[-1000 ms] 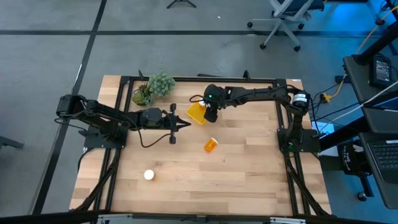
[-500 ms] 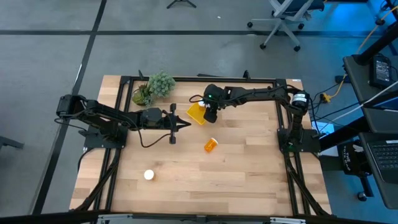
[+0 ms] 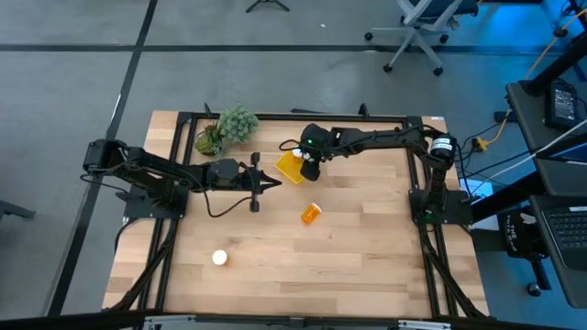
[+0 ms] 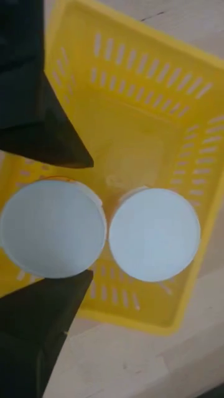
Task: Pick and place pill bottles into a basket
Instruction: Put the orange pill bottle into the yellow bin
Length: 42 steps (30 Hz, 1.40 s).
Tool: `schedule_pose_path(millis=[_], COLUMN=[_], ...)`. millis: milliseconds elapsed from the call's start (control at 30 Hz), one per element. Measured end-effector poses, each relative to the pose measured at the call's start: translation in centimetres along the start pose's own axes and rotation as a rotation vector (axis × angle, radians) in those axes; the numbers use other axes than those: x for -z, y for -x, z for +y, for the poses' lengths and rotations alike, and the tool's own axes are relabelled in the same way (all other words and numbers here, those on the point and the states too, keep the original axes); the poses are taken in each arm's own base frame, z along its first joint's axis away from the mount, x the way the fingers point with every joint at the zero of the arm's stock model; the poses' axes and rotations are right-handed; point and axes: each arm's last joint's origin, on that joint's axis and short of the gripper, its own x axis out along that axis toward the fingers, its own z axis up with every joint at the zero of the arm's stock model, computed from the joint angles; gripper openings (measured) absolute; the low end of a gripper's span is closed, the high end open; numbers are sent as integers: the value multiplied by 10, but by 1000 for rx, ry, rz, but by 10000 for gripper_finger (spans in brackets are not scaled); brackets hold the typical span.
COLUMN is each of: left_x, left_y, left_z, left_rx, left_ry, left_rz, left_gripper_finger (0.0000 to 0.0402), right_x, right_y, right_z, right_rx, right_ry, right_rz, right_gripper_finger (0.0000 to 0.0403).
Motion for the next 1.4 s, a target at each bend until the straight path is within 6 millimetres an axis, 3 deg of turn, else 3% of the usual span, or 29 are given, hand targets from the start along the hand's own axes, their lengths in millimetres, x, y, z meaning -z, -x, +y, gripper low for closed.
schedule_pose_path(millis=[167, 1000, 1400], left_x=[0, 0, 0], left_y=[0, 0, 0], left_z=[0, 0, 0], left_rx=[0, 0, 0], left_ry=[0, 0, 0], left_rz=[0, 0, 0], left_gripper_finger=[2, 8, 8], right_x=[0, -4, -40], right_y=[0, 3, 33], right_z=[0, 0, 0], right_rx=[0, 1, 1], right_ry=[0, 49, 93], right_rz=[1, -24, -51], right_gripper_finger=[306, 302, 302])
